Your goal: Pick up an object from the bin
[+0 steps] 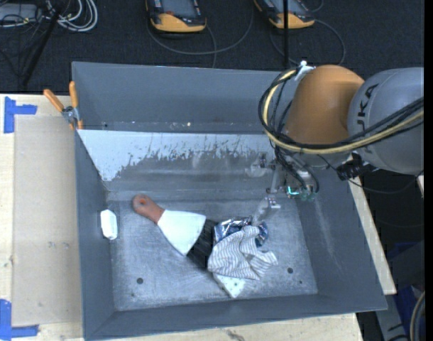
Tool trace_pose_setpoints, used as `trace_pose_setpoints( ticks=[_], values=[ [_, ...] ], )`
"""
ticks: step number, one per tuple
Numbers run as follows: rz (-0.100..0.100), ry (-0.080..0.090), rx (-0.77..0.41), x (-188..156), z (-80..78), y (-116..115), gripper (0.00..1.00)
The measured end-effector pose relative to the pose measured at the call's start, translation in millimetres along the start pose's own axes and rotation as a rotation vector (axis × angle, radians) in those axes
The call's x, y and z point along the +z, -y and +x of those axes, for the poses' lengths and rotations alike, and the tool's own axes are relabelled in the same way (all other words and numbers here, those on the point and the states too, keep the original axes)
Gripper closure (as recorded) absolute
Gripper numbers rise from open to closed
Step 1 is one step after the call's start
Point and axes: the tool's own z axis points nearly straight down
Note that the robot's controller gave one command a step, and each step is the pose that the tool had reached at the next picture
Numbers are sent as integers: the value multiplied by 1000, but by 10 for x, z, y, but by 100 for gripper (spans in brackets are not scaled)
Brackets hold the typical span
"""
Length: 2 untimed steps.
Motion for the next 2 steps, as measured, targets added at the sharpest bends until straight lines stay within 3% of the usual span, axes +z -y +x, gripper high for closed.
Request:
trace_pose_setpoints(
  ticks=[1,2],
  values=[
    [0,7,0,-41,-17,1,0],
    [4,-2,-81,662,294,-598,100]
  ],
)
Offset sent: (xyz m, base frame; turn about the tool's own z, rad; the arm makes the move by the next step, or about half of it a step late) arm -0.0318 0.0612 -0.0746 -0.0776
